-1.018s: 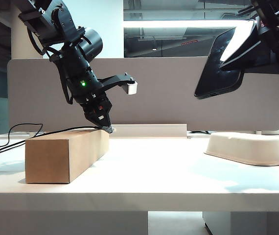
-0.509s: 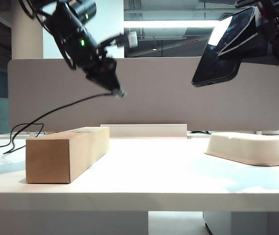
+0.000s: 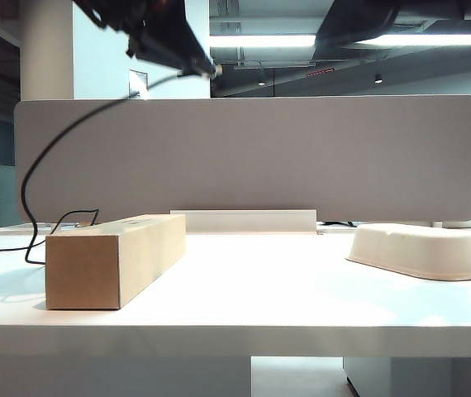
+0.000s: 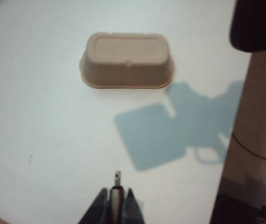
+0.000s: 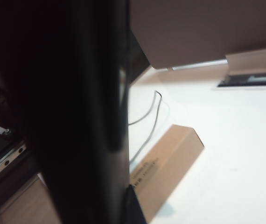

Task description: Pick up the charging cable and the phone, plug the charging cable into the charging port on the phone, and finally place them back on the table.

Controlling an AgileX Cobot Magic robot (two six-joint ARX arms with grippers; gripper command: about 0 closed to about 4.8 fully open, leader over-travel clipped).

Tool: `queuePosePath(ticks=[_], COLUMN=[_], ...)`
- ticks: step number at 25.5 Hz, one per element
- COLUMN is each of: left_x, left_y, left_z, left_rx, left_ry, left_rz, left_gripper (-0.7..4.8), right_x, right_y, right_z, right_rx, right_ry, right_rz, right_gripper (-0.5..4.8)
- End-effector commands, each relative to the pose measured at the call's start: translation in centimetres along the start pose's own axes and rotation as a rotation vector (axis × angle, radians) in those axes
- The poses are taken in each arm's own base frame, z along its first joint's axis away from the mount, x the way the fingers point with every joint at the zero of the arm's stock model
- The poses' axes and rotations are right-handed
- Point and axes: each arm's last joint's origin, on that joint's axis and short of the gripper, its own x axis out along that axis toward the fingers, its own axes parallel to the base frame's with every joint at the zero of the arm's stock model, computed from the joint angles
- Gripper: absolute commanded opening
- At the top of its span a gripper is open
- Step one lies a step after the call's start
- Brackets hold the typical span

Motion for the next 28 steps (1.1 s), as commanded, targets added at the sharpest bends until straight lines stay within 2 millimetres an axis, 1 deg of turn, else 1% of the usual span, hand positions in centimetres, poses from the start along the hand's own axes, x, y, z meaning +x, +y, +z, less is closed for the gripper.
queuePosePath(ticks=[1,5,7,8,13,16,19,23,28], left_x=[-1.0,-1.2,-1.3,-1.5,-2.4,-3.8,-4.6,-5.5,-5.2], left_y=[-2.1,-4.7,-7.3,-7.9,-10.1,-11.4,-12.6,-13.8,-15.3], left_z=[1.1,2.1,2.2,2.1,1.7,1.2,0.7,-0.1,-0.8], left_rx=[0.022,0.078,0.117,0.125,0.146,0.139,0.144,0.144,0.146], left_ry=[-0.019,-0.044,-0.051,-0.053,-0.078,-0.145,-0.197,-0.268,-0.285], left_rz=[-0.043,-0.090,-0.139,-0.149,-0.172,-0.156,-0.154,-0.141,-0.100], left_gripper=[-0.06,-0.06,-0.06,-0.06,-0.06,-0.06,-0.06,-0.06,-0.06], right_x=[-0.6,-1.2,-1.9,-2.2,-3.7,-4.9,-6.0,-6.6,-6.5], right_y=[1.2,2.0,2.9,3.3,4.9,6.2,7.3,8.6,9.4], right_z=[1.1,1.4,1.7,1.8,2.4,2.7,2.8,2.3,1.4], right_rx=[0.007,0.046,0.044,0.055,0.047,0.066,0.074,0.078,0.096], right_ry=[-0.060,-0.065,-0.078,-0.085,-0.130,-0.159,-0.175,-0.160,-0.115], right_rz=[0.045,0.082,0.115,0.123,0.157,0.184,0.204,0.242,0.251], right_gripper=[-0.05,-0.05,-0.04,-0.04,-0.04,-0.05,-0.05,-0.04,-0.05])
